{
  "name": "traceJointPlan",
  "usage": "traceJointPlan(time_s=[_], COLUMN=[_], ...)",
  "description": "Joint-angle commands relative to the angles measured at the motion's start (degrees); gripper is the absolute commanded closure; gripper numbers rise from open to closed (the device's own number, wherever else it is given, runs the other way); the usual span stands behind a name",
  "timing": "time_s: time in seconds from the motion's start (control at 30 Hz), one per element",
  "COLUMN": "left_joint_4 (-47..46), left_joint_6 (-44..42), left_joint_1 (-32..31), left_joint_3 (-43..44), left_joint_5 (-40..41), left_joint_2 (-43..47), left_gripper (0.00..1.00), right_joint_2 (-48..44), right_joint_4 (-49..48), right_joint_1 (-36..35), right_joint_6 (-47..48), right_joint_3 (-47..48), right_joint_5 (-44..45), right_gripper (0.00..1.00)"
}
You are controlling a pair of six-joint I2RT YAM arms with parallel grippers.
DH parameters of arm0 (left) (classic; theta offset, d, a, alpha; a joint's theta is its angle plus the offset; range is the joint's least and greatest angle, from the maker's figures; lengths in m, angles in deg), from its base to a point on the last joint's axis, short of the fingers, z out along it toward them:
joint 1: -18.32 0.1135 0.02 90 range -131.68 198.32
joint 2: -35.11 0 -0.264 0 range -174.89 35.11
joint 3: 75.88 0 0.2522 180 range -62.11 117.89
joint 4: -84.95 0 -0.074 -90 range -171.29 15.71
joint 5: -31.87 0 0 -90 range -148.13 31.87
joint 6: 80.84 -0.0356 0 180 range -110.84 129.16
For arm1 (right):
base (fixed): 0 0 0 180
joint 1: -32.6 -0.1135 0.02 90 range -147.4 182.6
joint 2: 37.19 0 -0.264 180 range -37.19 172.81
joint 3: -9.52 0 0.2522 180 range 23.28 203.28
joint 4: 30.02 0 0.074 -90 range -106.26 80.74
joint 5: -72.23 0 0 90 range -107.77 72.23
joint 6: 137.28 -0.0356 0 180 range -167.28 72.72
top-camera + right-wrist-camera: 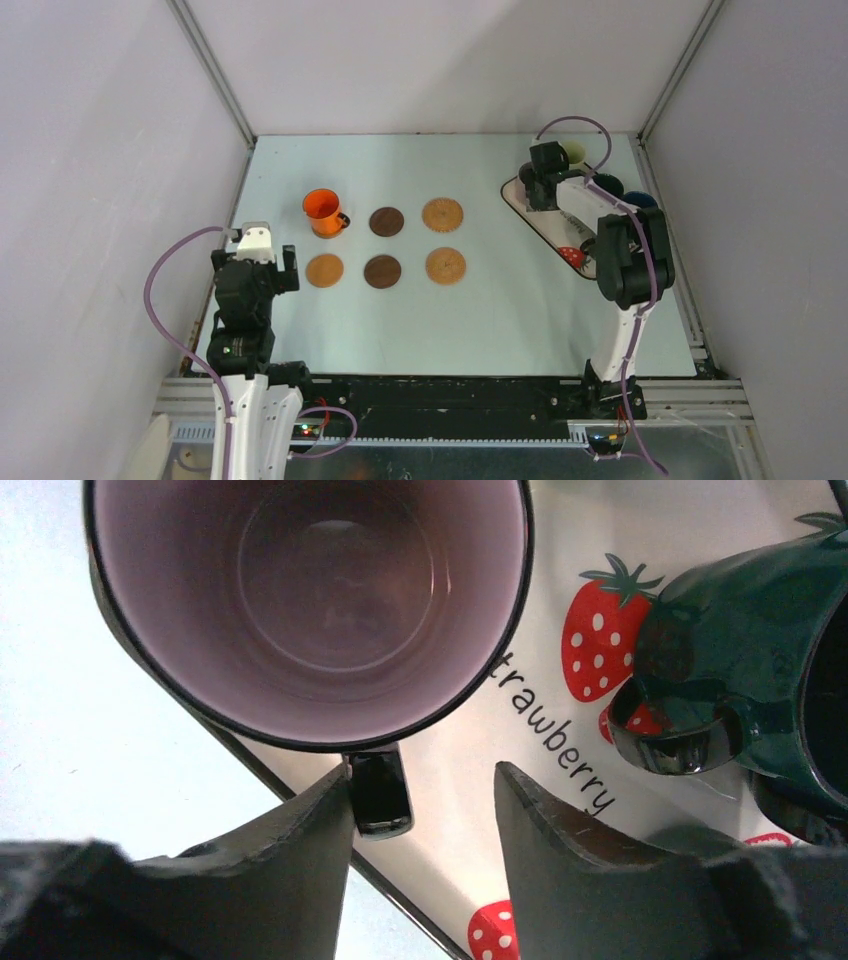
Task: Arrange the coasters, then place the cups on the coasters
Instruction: Pick up the cup from the tray.
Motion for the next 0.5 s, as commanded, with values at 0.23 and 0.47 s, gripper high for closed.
traceJointPlan(time_s=[0.23,0.47], left_joint_4=[-1.9,-1.9], left_joint_6=[-0.8,-0.7], left_joint_1=[0.3,0.3], left_joint_3=[0.2,0.2], left_joint_5=[1.1,1.2], left_joint_2=[0.8,1.0], left_gripper=[0.02,0.02], right_joint_2=[-1.5,-4.4], right_joint_4=[-0.1,0.9], right_joint_1=[3.9,3.7], right_joint_6=[-0.2,0.4], right_joint_3=[-0.3,-0.3], right_joint_5=[-7.8,-10.7], right_gripper=[1.00,1.00])
